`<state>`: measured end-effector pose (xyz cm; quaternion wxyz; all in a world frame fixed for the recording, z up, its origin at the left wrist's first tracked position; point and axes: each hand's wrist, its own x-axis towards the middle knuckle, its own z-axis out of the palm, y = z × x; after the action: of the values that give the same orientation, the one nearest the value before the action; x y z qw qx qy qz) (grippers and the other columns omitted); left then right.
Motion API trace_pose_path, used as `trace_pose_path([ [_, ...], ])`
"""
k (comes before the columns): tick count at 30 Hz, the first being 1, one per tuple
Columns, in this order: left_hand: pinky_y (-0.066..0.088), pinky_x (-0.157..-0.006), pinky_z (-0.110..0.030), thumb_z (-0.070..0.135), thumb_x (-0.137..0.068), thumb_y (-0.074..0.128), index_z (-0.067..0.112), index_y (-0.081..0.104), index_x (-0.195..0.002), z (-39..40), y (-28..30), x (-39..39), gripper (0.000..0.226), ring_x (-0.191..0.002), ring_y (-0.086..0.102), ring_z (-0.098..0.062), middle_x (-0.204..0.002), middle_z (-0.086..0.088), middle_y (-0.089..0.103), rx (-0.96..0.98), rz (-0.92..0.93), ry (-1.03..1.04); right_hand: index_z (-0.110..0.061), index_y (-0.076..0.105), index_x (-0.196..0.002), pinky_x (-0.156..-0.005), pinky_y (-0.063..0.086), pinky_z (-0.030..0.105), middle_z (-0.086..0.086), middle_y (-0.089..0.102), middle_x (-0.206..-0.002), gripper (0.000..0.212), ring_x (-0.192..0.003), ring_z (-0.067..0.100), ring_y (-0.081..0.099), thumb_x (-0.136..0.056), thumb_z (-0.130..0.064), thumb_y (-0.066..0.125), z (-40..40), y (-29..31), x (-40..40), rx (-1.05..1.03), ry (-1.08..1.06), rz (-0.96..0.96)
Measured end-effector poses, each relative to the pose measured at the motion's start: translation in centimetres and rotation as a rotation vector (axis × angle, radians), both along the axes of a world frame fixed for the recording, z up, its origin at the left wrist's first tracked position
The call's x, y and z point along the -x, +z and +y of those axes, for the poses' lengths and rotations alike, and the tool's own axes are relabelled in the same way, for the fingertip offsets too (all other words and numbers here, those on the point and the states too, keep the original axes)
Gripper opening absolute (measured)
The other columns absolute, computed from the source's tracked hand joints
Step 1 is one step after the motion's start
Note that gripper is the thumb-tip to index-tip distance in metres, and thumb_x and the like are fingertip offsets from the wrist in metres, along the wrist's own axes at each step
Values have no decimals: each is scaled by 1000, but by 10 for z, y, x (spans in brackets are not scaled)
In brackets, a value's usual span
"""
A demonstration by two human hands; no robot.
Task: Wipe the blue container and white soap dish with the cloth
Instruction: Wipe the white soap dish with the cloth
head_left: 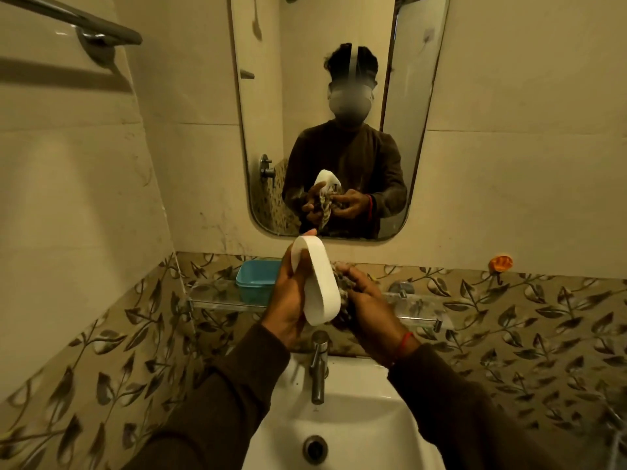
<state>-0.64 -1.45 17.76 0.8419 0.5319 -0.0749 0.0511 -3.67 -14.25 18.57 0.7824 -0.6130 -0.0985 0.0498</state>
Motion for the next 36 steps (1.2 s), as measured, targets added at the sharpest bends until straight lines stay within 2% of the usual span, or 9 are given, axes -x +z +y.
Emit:
trace_pose_path([
  [4, 50, -74, -40, 44, -100, 43, 28, 51, -142, 1, 2, -10, 45, -88, 57, -29, -107, -16, 57, -155, 3, 71, -31, 69, -107, -59, 47, 31, 11, 71, -98, 29, -80, 25, 65, -100, -23, 42, 4, -9, 3, -147, 95, 178],
  [10, 53, -86, -46, 43, -104, 44, 12, 52, -143, 10, 0, -29, 50, -101, 59, -36, -131, -16, 63, -121, 142, 197, -12, 73, -103, -39, 36, 18, 14, 67, -93, 36, -67, 19, 60, -94, -33, 45, 4, -13, 12, -321, 342, 311],
  [13, 52, -65, -17, 40, -106, 41, 10, 57, -134, 20, -2, -38, 44, -86, 61, -13, -115, -5, 65, -255, 92, 469, -5, 70, -101, -38, 35, 17, 15, 62, -92, 37, -63, 18, 54, -86, -30, 47, 3, -23, 14, -423, 401, 388],
  [15, 41, -57, -2, 35, -107, 42, 10, 58, -132, 26, -8, -39, 40, -85, 57, -8, -109, 0, 61, -339, 34, 641, -4, 69, -101, -37, 37, 17, 16, 62, -91, 36, -63, 19, 54, -88, -29, 47, 6, -24, 16, -474, 362, 381],
  [19, 37, -61, -3, 35, -106, 43, 13, 62, -128, 28, -22, -39, 36, -88, 58, -6, -107, 2, 62, -393, 3, 740, -10, 64, -112, -56, 57, 32, 18, 73, -99, 25, -80, 30, 72, -94, -26, 55, 15, -23, 21, -230, -47, 148],
  [23, 37, -57, -1, 37, -106, 43, 15, 63, -126, 28, -28, -37, 36, -77, 50, 8, -88, 20, 54, -403, 53, 750, -25, 65, -108, -65, 61, 41, 3, 72, -106, 18, -90, 23, 72, -90, -25, 63, 19, -28, 27, -96, -333, -66],
  [29, 47, -85, -30, 34, -105, 45, 16, 62, -130, 21, -47, -20, 35, -99, 59, -14, -115, -4, 65, -671, 28, 485, -30, 67, -106, -65, 59, 30, -1, 73, -103, 17, -92, 17, 72, -95, -21, 57, 14, -17, 18, -183, -368, -82],
  [32, 48, -84, -12, 20, -105, 46, 15, 63, -127, 12, -62, -3, 28, -110, 60, -15, -117, -2, 66, -789, -39, 334, -29, 64, -107, -84, 58, 44, 1, 70, -109, 18, -102, 22, 67, -95, -18, 56, 11, -9, 9, -42, -367, -214],
  [36, 46, -75, -15, 16, -101, 55, 14, 69, -114, -7, -77, 15, 19, -95, 66, -14, -100, 0, 70, -1082, -135, 302, -20, 60, -112, -96, 50, 52, 11, 62, -118, 22, -112, 29, 60, -95, -7, 53, 7, 1, -9, 127, -386, -288],
])
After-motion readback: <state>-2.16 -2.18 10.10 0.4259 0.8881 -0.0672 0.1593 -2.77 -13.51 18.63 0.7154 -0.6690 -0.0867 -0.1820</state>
